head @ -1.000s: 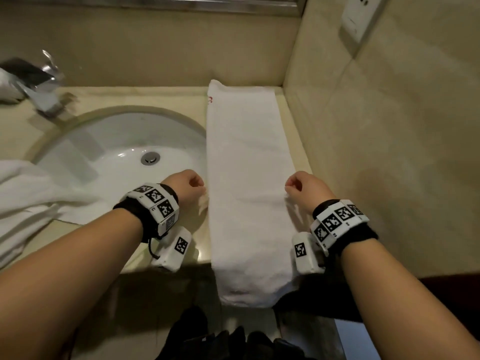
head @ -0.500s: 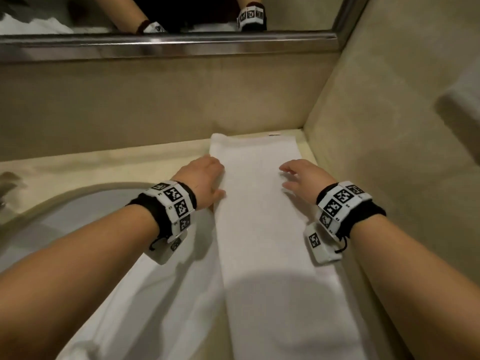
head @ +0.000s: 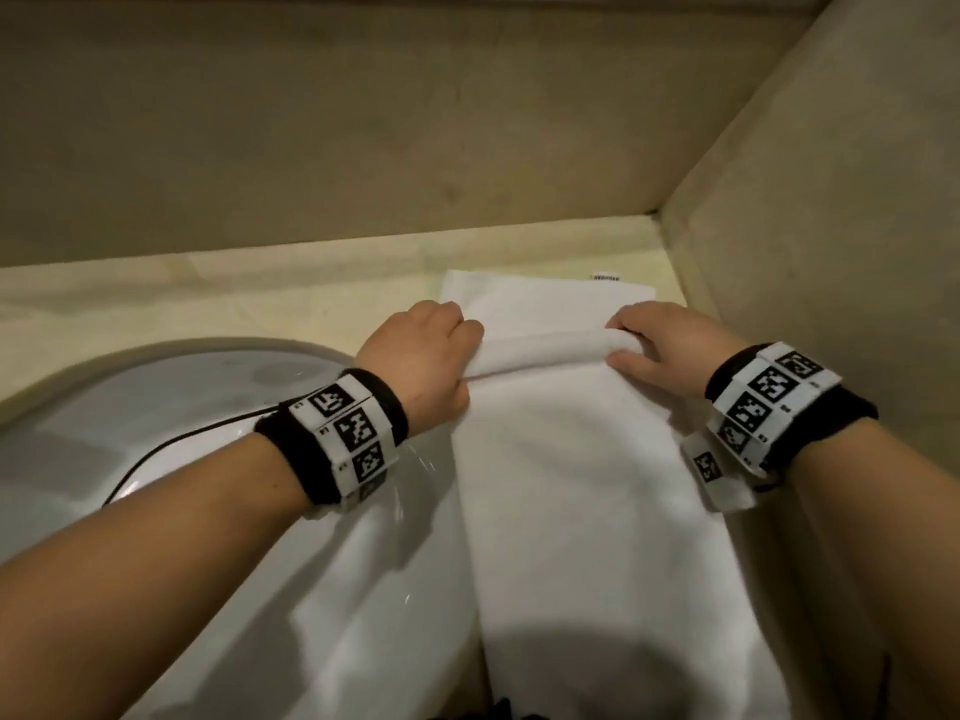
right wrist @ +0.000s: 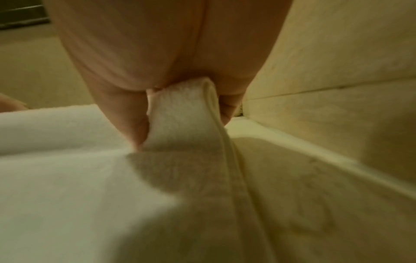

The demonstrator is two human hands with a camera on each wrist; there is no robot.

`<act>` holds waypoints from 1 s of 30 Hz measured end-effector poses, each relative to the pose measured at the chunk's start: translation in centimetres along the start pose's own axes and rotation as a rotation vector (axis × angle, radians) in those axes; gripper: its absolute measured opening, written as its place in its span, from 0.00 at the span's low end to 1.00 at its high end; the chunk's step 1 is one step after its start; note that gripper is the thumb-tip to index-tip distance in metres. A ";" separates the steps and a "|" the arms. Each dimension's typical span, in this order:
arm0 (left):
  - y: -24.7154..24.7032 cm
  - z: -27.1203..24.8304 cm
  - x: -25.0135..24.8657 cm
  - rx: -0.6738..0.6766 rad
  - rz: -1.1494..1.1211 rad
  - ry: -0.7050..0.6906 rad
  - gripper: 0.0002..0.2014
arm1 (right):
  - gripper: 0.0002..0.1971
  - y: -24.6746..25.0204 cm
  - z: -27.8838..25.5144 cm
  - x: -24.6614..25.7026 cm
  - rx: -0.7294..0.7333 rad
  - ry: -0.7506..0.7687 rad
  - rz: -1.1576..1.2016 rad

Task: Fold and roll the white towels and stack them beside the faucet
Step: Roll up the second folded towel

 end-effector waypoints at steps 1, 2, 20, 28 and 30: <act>0.0 -0.3 0.0 -0.015 -0.048 -0.007 0.19 | 0.11 -0.1 -0.5 0.1 -0.008 0.013 0.017; 0.1 -0.7 0.0 -0.029 -0.121 -0.007 0.19 | 0.10 -0.1 -1.2 0.1 -0.034 0.028 0.045; 3.2 -1.1 0.6 -0.019 -0.437 0.226 0.10 | 0.08 2.9 -3.7 -0.5 -0.362 -0.201 0.442; 7.6 5.2 6.4 -0.208 -0.769 0.527 0.15 | 0.14 9.7 2.2 1.2 -0.720 -0.089 0.882; 5.8 5.6 6.3 -0.171 -0.843 0.566 0.16 | 0.16 7.8 3.6 0.6 -0.676 -0.125 0.939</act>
Point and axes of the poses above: each hand's wrist, its own z-axis towards the middle knuckle, its own y-axis out of the back of the hand, x = y × z, the point moved 2 cm from there along z, towards the middle knuckle, and after that the axes turned 15 degrees about z, right-handed, at the moved point
